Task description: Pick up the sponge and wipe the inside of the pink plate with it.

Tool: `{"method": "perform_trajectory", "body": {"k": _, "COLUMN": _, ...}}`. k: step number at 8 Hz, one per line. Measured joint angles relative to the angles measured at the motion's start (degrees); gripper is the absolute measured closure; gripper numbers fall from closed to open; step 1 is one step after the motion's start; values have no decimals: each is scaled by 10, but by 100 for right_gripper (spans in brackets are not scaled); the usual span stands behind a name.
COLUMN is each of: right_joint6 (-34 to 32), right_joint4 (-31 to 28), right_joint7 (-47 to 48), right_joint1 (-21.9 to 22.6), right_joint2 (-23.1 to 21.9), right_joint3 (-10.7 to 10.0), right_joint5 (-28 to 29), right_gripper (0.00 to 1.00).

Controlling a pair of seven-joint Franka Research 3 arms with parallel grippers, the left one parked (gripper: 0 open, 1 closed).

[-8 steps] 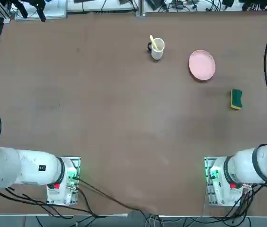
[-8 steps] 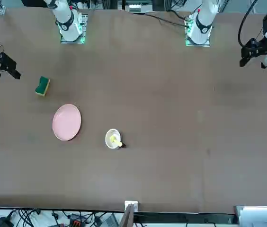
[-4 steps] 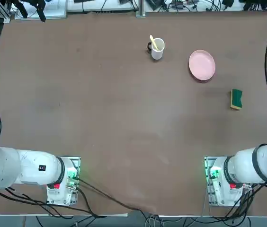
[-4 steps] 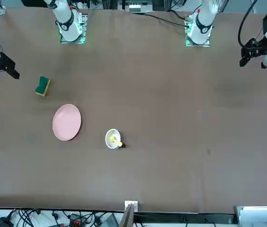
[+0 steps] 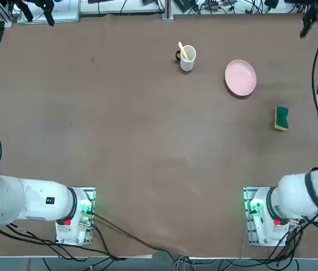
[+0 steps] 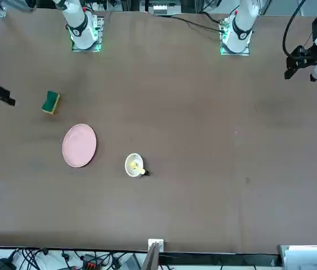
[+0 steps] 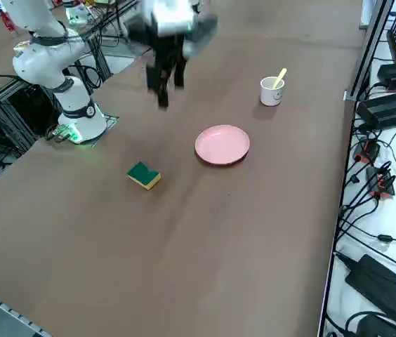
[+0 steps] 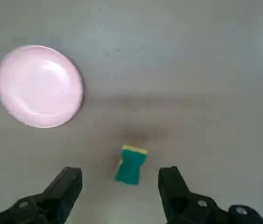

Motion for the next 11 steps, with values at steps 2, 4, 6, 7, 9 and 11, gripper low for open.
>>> {"method": "perform_trajectory", "body": {"k": 2, "right_joint6": 95, "right_joint4": -87, "right_joint7": -26, "right_joint1": -36, "right_joint2": 6, "right_joint3": -1, "right_joint5": 0, "right_gripper": 0}}
{"method": "perform_trajectory", "body": {"k": 4, "right_joint6": 174, "right_joint4": -184, "right_joint7": -27, "right_joint1": -47, "right_joint2": 6, "right_joint3": -1, "right_joint5": 0, "right_gripper": 0}}
{"method": "perform_trajectory", "body": {"k": 6, "right_joint6": 224, "right_joint4": -267, "right_joint7": -26, "right_joint1": -56, "right_joint2": 6, "right_joint3": -1, "right_joint5": 0, "right_gripper": 0}}
{"method": "perform_trajectory", "body": {"k": 7, "right_joint6": 230, "right_joint4": -293, "right_joint7": -25, "right_joint1": -64, "right_joint2": 6, "right_joint3": -1, "right_joint5": 0, "right_gripper": 0}}
{"method": "perform_trajectory", "body": {"k": 9, "right_joint6": 235, "right_joint4": -326, "right_joint7": -25, "right_joint1": -85, "right_joint2": 7, "right_joint3": -1, "right_joint5": 0, "right_gripper": 1}}
{"method": "perform_trajectory", "body": {"k": 11, "right_joint6": 249, "right_joint4": -338, "right_joint7": -25, "right_joint1": -94, "right_joint2": 18, "right_joint3": -1, "right_joint5": 0, "right_gripper": 3}}
